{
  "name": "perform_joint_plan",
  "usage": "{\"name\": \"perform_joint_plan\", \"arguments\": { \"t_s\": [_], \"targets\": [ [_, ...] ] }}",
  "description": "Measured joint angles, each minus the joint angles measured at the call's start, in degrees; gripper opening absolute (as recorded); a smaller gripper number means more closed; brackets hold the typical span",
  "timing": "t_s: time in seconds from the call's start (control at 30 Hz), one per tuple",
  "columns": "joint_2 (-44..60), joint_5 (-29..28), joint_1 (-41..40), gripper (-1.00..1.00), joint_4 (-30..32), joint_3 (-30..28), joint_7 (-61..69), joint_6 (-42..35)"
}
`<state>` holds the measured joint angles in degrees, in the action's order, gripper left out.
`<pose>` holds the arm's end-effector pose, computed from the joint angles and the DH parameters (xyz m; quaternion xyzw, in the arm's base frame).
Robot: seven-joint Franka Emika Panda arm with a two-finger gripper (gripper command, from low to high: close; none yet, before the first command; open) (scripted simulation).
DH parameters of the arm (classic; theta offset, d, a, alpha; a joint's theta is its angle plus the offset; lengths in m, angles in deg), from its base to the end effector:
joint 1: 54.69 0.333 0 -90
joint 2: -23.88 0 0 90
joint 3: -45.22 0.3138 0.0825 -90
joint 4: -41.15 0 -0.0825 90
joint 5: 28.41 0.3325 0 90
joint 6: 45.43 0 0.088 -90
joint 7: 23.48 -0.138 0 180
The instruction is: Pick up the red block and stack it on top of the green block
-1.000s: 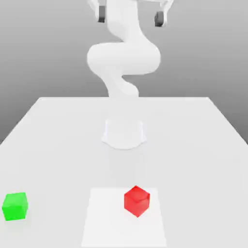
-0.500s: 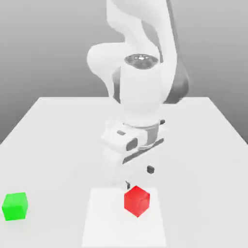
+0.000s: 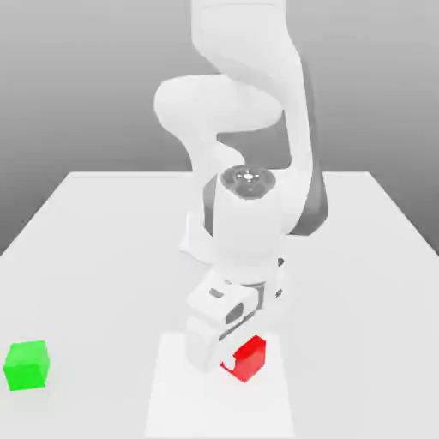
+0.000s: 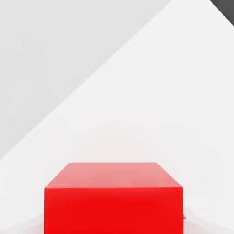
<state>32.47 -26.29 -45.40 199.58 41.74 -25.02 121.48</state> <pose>0.3697 0.0345 0.1874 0.9998 0.0196 -0.0007 0.0004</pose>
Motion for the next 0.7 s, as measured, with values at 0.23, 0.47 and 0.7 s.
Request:
{"name": "perform_joint_plan", "arguments": {
  "t_s": [0.23, 0.47, 0.7],
  "targets": [
    [-6.12, -0.35, -8.94, -1.00, -3.97, -5.41, -7.93, -10.30],
    [-1.62, 2.89, -22.36, -1.00, -14.83, -15.43, -21.91, -17.00],
    [8.50, 10.67, -27.01, 1.00, -18.61, -14.44, -20.74, -11.35]
  ]
}}
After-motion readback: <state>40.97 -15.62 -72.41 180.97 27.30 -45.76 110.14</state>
